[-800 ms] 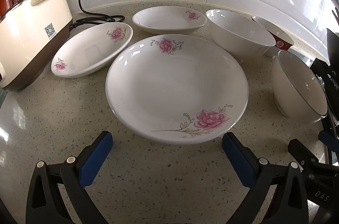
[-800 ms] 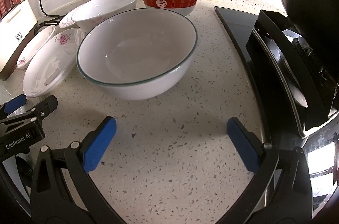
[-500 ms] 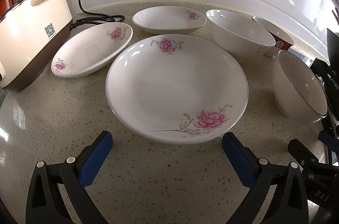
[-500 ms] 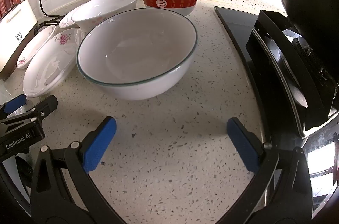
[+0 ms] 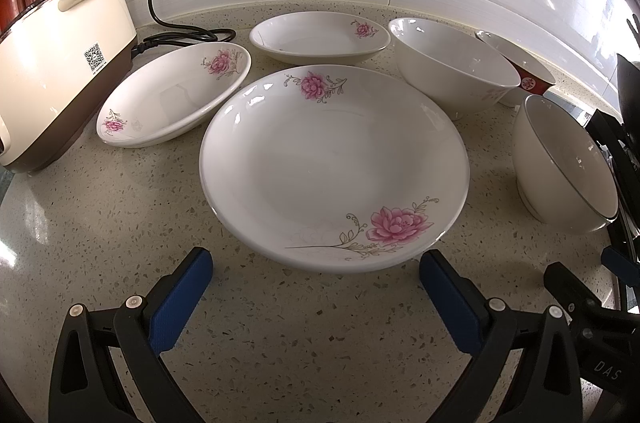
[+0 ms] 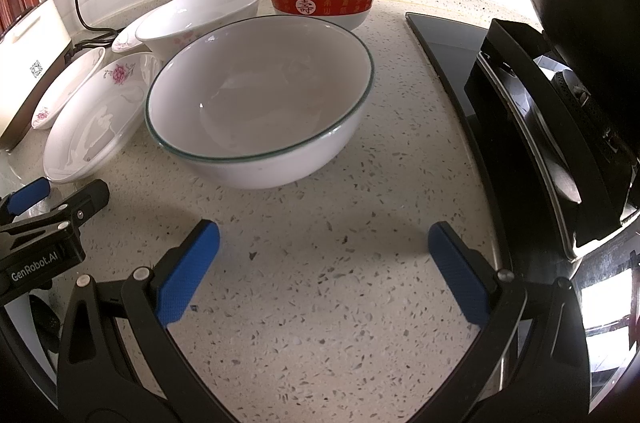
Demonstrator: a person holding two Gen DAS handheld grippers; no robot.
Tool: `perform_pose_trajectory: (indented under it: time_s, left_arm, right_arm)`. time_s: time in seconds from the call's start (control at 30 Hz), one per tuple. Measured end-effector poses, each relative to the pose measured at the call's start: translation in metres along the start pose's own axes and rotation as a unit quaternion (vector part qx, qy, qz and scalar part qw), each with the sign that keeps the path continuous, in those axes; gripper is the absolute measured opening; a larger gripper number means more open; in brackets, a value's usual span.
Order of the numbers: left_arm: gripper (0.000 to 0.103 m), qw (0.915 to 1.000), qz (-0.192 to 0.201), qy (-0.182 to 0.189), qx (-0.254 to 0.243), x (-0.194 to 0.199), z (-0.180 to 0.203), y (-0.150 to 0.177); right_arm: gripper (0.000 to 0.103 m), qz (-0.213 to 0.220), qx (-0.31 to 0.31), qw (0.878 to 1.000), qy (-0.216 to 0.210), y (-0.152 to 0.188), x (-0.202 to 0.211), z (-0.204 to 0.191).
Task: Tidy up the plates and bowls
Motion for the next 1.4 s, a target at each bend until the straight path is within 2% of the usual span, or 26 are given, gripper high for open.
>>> perform_pose_trajectory:
  time_s: [1.4]
  left_arm:
    - [0.103,1.0000,-0.001,0.001,-0.001,0.0061,-0.0015,0.0066]
  right_arm:
    - [0.103,0.000,0.000,1.000,0.000,-0.0007,0.0005,0.0014]
Point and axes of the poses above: each gripper's, at about its wrist camera, not at the fingertips, and x roughly against the way its jaws point, z to its right, y to its underside, the point moved 8 cm from there along -x, roughly the way its jaws point, and after that the axes turned 1 degree about -x, right-handed, at the moved point
